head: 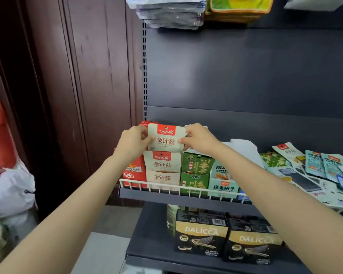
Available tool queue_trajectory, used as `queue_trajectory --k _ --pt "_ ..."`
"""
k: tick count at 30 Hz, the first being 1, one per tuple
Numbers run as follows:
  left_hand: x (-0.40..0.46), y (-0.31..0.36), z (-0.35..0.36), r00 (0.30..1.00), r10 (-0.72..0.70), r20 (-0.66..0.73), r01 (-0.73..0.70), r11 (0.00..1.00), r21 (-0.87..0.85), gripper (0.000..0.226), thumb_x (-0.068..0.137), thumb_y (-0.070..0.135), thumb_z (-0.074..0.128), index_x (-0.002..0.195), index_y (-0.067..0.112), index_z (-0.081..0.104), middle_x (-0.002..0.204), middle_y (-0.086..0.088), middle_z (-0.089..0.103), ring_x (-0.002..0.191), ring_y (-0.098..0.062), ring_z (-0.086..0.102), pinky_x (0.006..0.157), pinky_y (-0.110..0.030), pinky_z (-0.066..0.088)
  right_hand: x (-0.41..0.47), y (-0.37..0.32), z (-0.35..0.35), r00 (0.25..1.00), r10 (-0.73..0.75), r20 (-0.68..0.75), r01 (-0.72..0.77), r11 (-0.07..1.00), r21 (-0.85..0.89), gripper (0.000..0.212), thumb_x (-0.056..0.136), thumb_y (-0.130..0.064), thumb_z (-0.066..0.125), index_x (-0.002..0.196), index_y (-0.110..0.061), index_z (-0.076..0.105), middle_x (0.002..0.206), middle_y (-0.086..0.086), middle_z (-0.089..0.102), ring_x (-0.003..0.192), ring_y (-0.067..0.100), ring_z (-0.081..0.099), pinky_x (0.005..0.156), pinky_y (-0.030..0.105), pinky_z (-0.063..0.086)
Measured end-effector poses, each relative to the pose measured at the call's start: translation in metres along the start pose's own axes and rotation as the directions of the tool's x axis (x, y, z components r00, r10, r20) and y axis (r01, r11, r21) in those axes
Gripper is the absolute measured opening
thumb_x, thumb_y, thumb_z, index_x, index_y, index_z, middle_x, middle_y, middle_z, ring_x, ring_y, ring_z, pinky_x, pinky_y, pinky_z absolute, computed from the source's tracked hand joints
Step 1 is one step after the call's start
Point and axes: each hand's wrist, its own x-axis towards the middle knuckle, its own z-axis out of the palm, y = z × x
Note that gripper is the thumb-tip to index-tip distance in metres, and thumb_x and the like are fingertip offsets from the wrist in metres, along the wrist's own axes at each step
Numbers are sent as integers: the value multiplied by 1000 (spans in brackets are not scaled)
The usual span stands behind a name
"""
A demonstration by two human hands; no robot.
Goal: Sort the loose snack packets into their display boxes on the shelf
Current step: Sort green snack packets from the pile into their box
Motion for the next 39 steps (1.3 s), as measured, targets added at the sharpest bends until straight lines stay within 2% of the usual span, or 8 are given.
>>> queue_trajectory --k 4,9,14,18,25,31,37,39 --pt "0 3 -5 994 63 87 -56 995 -80 18 92 23 59 109 18 58 91 3 66 82 -11 61 62 -16 43 4 -4 0 971 93 219 -54 983 -178 26 91 -20 61 68 -10 53 64 -1 48 56 12 43 55 25 33" --pt "5 5 -3 944 78 321 -121 986 117 19 94 23 54 103 14 68 104 -2 68 95 -16 62 68 -18 46 5 -13 -1 924 202 325 -124 961 -247 42 96 -37 49 62 -14 44 65 -1 44 59 13 41 66 28 36" --pt "4 11 -1 930 88 357 -143 981 130 26 95 29 53 106 12 69 104 -4 69 93 -18 64 79 -30 52 -4 -13 -4 886 274 374 -229 960 -160 44 94 -51 44 107 -16 66 103 1 65 92 18 61 92 35 47" --pt "-2 14 2 973 95 212 -116 989 92 19 93 26 54 99 15 69 95 -3 71 84 -16 64 80 -35 54 -14 -6 -13 930 206 305 -194 979 -69 42 98 -44 41 115 -15 66 116 4 65 103 19 61 94 35 46" --pt "-14 68 24 974 201 108 -198 980 -39 16 91 21 51 95 17 66 83 1 69 74 -20 65 71 -39 55 -56 27 -59 993 118 -19 -114 982 152 27 97 -27 46 102 -12 69 94 2 73 88 12 68 80 26 48" --pt "-33 167 87 935 325 143 -291 932 -216 15 92 19 52 98 17 66 82 1 68 77 -15 61 69 -24 47 -111 94 -95 897 202 -393 -169 979 117 22 93 -16 48 96 -13 70 84 2 72 83 14 66 66 23 49" --pt "-48 249 185 884 385 267 -308 907 -288 21 92 10 47 108 7 61 103 -8 66 95 -22 60 75 -21 40 -158 196 -124 826 397 -400 -450 892 -42 25 94 -19 49 114 -15 63 100 6 67 85 22 62 65 27 40" --pt "-50 263 220 861 372 347 -314 925 -214 26 92 7 45 114 3 57 112 -15 62 104 -29 57 84 -30 41 -168 225 -131 811 482 -331 -540 835 -106 40 91 -26 55 128 -12 52 120 13 61 107 28 58 77 30 43"
